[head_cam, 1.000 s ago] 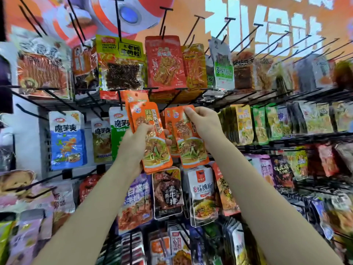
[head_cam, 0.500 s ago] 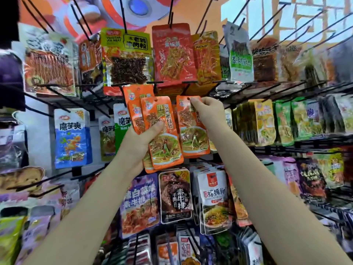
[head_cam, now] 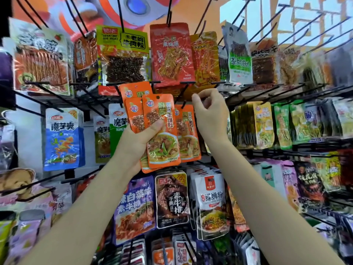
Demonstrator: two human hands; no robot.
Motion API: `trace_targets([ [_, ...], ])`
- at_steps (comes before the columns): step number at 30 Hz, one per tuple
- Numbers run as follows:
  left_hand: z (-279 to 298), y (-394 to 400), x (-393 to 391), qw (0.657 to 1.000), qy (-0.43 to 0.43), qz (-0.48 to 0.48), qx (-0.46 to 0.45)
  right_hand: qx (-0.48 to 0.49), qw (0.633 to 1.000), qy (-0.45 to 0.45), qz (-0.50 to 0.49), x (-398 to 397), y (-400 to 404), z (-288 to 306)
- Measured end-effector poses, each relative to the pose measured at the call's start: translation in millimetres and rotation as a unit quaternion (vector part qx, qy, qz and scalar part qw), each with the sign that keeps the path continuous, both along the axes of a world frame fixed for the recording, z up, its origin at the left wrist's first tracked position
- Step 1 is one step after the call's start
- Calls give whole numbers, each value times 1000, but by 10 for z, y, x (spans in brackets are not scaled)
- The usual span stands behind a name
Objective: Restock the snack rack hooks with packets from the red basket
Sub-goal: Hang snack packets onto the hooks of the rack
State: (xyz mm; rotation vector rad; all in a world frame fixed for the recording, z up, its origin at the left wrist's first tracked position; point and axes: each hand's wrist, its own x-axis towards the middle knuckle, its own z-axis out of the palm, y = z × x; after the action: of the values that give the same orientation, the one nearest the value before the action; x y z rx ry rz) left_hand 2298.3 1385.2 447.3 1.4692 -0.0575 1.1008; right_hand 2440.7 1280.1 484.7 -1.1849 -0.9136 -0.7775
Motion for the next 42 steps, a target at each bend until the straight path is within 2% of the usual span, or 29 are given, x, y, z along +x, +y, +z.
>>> trace_targets([
  [2, 14, -25, 30, 1000, 7, -6, 7, -47, 993, 3, 110, -108, -26, -17],
  [4, 26, -47, 67, 1000, 22, -8, 11, -117, 980, 15, 162, -177, 3, -53],
  [6, 37, -28, 80, 999, 42, 4, 11, -120, 980, 27, 159, -140, 54, -58],
  [10, 54, 53, -18, 998, 65, -2, -21, -73, 975, 118, 172, 14, 63, 7],
  [15, -12, 104, -52, 998, 45, -15, 28, -68, 972, 143, 176, 93, 133, 28],
  [22, -11, 39, 4, 1000, -4, -13, -3, -51, 976, 132, 168, 138, 124, 55],
  [33, -25, -32, 39, 1000, -3, -8, 6, -85, 982, 110, 126, 184, 93, 8],
  [36, -24, -41, 49, 1000, -7, 2, -5, -110, 988, 90, 65, 182, 88, 6],
  [39, -24, 37, 96, 999, -17, 24, -11, -64, 997, 44, -3, 98, -10, -39],
  [42, 15, -78, 110, 1000, -7, 20, -1, -76, 986, 26, 148, -56, -60, -82],
])
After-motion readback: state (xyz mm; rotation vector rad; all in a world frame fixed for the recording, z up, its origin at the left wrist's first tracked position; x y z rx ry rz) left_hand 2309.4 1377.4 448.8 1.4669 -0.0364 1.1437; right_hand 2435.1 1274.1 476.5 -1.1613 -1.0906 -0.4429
